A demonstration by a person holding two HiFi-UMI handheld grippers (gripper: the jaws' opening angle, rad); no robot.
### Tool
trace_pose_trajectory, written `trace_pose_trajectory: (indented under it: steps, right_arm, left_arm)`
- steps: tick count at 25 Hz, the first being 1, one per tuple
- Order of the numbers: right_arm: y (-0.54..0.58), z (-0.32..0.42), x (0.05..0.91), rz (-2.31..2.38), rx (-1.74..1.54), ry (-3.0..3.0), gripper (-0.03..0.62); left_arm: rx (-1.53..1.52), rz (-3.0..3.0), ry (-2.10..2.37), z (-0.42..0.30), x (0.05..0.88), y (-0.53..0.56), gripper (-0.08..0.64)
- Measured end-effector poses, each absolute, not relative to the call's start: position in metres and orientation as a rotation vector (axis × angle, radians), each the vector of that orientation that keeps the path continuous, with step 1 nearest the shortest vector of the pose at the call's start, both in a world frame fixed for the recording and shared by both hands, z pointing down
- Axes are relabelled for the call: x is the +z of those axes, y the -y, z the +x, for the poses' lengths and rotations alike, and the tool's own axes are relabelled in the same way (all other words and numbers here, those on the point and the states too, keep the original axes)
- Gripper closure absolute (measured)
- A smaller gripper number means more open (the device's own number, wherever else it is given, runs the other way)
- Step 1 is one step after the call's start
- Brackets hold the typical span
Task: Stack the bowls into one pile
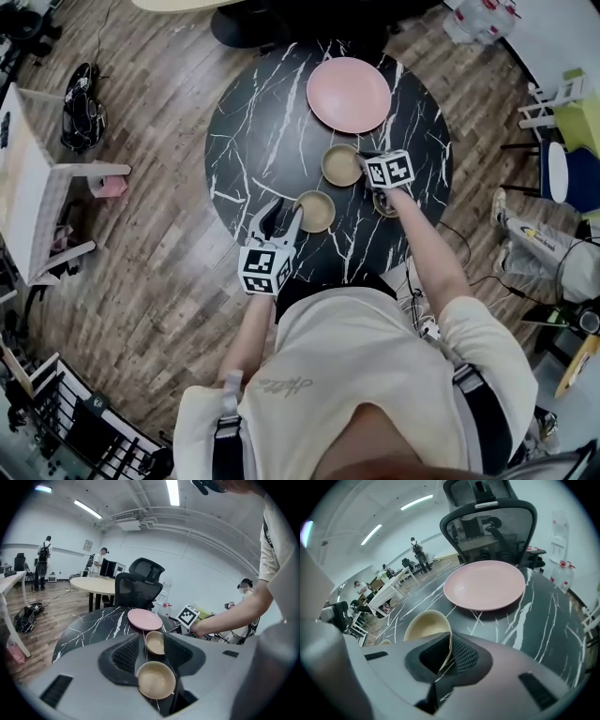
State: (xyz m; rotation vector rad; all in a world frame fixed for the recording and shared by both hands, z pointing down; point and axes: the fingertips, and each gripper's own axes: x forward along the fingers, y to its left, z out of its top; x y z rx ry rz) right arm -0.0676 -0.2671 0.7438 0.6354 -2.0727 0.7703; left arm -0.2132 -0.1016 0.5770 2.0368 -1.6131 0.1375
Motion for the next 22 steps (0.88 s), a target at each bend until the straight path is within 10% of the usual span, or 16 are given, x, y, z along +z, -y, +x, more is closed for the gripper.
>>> trace_pose_trajectory:
  steps: [22]
  right_arm:
    - [0.245, 0.041, 0.686, 0.831, 0.796, 2.163, 0.569]
  left_arm:
    - [0.166, 2.164, 1.576, -0.165, 0.539, 0.100, 0.379]
